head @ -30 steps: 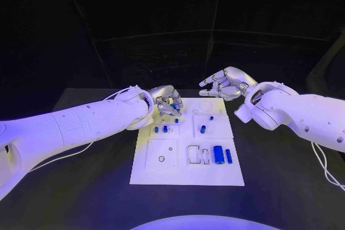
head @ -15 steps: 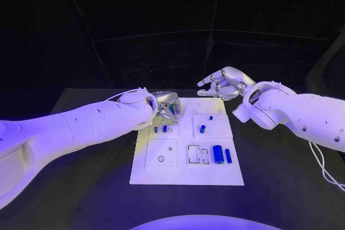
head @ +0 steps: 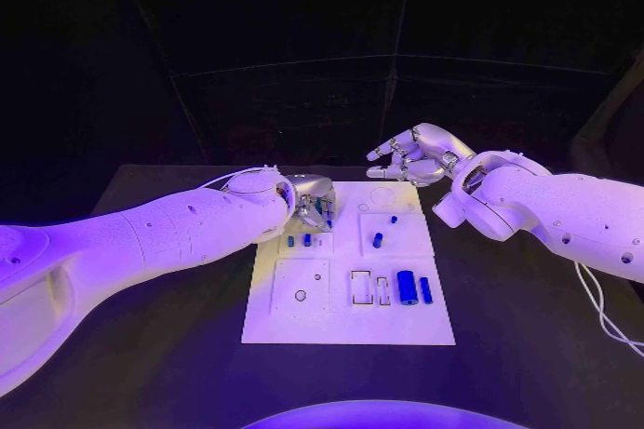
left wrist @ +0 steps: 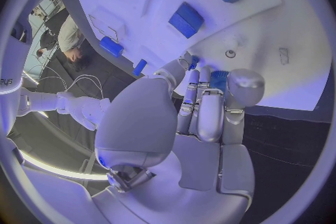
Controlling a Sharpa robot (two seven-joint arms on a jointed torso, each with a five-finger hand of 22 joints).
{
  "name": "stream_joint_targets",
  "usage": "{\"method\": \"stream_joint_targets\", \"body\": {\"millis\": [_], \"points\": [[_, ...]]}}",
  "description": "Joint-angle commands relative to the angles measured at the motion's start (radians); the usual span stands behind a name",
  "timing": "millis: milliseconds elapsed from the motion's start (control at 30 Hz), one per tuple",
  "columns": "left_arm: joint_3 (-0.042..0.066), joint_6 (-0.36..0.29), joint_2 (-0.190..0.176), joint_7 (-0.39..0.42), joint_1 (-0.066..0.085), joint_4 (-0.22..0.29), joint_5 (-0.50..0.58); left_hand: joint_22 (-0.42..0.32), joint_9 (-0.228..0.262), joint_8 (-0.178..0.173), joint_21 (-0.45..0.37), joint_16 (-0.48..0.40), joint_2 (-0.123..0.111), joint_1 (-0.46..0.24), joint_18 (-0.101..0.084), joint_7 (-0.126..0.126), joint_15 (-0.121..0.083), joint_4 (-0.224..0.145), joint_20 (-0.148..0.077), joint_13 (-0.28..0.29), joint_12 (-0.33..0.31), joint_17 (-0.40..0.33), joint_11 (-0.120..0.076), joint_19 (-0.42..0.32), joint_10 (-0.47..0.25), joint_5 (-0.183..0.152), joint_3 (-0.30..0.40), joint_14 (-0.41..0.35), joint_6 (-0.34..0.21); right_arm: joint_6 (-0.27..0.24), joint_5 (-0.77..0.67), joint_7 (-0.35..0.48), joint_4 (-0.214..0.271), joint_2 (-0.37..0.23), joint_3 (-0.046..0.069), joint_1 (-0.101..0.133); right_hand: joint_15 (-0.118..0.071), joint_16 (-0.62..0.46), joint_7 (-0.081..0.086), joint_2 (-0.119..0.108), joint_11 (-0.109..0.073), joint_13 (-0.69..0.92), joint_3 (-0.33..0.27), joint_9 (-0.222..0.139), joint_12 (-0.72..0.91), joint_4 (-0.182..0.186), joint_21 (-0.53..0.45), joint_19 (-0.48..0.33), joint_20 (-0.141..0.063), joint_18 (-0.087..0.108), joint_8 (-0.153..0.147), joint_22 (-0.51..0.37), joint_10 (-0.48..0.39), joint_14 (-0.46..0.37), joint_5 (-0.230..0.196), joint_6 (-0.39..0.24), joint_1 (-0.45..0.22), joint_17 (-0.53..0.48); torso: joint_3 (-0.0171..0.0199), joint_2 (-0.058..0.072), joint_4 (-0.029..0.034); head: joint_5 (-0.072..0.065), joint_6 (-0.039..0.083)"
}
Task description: Assemble the parts on the task board
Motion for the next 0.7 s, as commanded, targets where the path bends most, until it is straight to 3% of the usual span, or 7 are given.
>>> {"method": "stream_joint_targets", "body": {"millis": [33,300,700], "points": [[0.0,0.02,0.004,0.001,-0.001,-0.004,-0.013,0.007,-0.002,-0.006,0.009,0.0,0.009,0.001,-0.013,-0.001,-0.009,-0.001,-0.001,-0.006,-0.009,-0.003,0.001,0.01,0.014,-0.002,0.011,0.032,0.01,0.005,0.003,0.009,0.001,0.001,0.0,0.002,-0.009,-0.005,0.003,0.008,-0.001,-0.001,-0.006,0.0,-0.002,-0.001,-0.006,-0.007,0.003,0.019,-0.005,0.0,-0.009,0.041,0.004,0.006,0.002,0.001,0.0,0.0,-0.0006,-0.001,-0.001],[0.0,0.024,0.012,0.005,-0.005,-0.013,-0.013,0.024,-0.006,-0.017,0.024,0.001,0.015,0.001,-0.015,-0.005,-0.011,-0.005,-0.003,-0.023,-0.026,-0.01,-0.003,0.011,0.041,-0.002,0.038,0.032,0.03,0.006,0.003,0.01,0.0,0.002,0.0,0.002,-0.009,-0.005,0.003,0.008,-0.001,-0.001,-0.006,0.0,-0.002,-0.001,-0.006,-0.007,0.003,0.019,-0.005,0.0,-0.009,0.041,0.004,0.006,0.002,0.001,0.0002,0.0,0.0001,-0.002,0.0],[0.0,0.058,0.027,0.002,-0.01,-0.044,-0.023,0.04,-0.008,-0.043,0.035,0.006,0.033,0.007,-0.017,-0.003,-0.015,-0.025,-0.007,-0.056,-0.074,-0.023,-0.007,0.007,0.102,-0.002,0.134,0.031,0.077,0.006,0.003,0.01,0.0,0.004,0.0,0.002,-0.009,-0.005,0.003,0.008,-0.001,-0.001,-0.006,0.0,-0.002,-0.001,-0.006,-0.007,0.003,0.019,-0.005,0.0,-0.009,0.041,0.004,0.006,0.002,0.001,0.0,0.0,-0.0004,-0.002,0.0]]}}
